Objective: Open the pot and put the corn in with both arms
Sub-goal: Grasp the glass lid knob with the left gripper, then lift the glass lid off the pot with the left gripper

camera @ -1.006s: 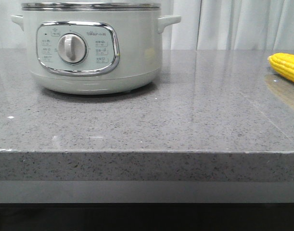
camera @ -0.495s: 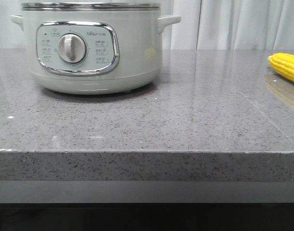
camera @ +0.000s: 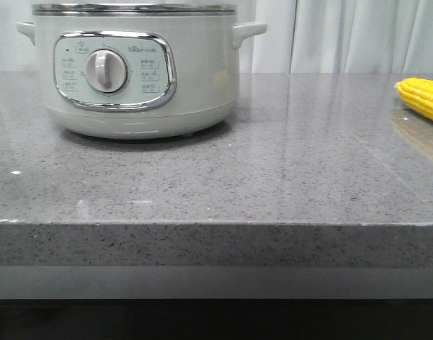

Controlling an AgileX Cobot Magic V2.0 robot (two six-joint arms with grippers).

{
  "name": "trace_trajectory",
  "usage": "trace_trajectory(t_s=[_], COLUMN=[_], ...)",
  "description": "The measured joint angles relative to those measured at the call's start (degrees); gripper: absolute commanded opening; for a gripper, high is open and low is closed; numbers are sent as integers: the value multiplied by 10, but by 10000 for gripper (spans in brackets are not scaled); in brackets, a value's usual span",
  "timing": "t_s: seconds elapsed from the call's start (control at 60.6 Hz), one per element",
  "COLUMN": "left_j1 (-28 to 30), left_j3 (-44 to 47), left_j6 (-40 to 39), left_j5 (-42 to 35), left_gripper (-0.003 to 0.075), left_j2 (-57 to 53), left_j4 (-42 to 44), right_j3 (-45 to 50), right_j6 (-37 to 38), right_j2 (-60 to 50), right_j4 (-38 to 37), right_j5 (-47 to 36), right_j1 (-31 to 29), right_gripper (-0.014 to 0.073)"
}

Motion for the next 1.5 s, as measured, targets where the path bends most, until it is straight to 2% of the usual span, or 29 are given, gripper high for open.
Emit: trace_trajectory(t_s=[0.165, 0.379, 0.808, 1.303, 1.319, 1.402, 1.501], left_j1=[-45, -71, -62, -64, -64, -64, -64], left_j3=[-76, -174, -337, -353, -353, -353, -353], left_j6=[0, 0, 0, 0, 0, 0, 0], left_j5=[-16, -21, -33, -34, -34, -33, -29], left_gripper=[564, 564, 564, 564, 564, 563, 515], left_j2=[102, 217, 394, 439, 441, 447, 450], left_j4=[-2, -23, -32, -50, -50, -50, -50], right_j3=[0, 0, 0, 0, 0, 0, 0], right_j6=[0, 0, 0, 0, 0, 0, 0], right_j2=[0, 0, 0, 0, 0, 0, 0], right_j4=[0, 0, 0, 0, 0, 0, 0], right_j5=[0, -2, -7, -8, -8, -8, -8], right_j1=[0, 0, 0, 0, 0, 0, 0], right_gripper=[582, 582, 582, 582, 531, 531, 531])
